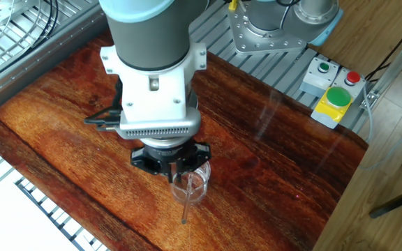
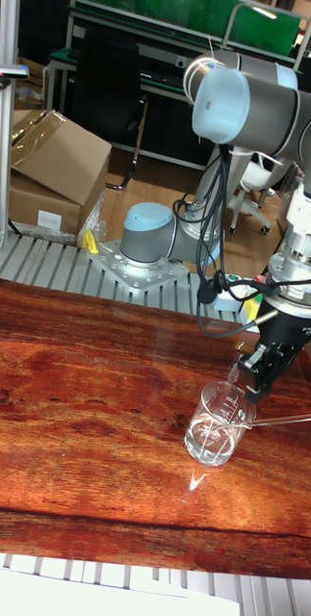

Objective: Stir the beaker with a glass rod

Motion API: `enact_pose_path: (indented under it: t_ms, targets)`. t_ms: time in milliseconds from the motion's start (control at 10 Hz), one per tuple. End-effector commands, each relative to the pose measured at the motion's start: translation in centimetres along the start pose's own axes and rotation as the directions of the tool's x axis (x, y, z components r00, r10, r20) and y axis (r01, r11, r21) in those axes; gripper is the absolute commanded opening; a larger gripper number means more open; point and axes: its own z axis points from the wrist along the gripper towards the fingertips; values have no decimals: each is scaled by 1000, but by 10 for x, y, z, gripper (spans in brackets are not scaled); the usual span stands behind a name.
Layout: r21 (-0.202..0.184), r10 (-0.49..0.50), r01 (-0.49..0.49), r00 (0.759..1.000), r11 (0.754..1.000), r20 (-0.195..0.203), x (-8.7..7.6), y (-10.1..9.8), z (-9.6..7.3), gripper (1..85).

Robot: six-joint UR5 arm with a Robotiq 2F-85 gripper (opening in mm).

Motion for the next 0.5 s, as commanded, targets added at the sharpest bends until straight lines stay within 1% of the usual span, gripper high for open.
enact_pose_path:
  t_ms: [0, 300, 400]
  targets:
    - [-29, 10, -10, 1000, 1000, -16, 4, 7, -2, 657]
    - [-39, 8, -9, 1000, 999, -22, -3, 12, -2, 673]
    - [-36, 11, -12, 1000, 999, -18, -9, 14, -1, 673]
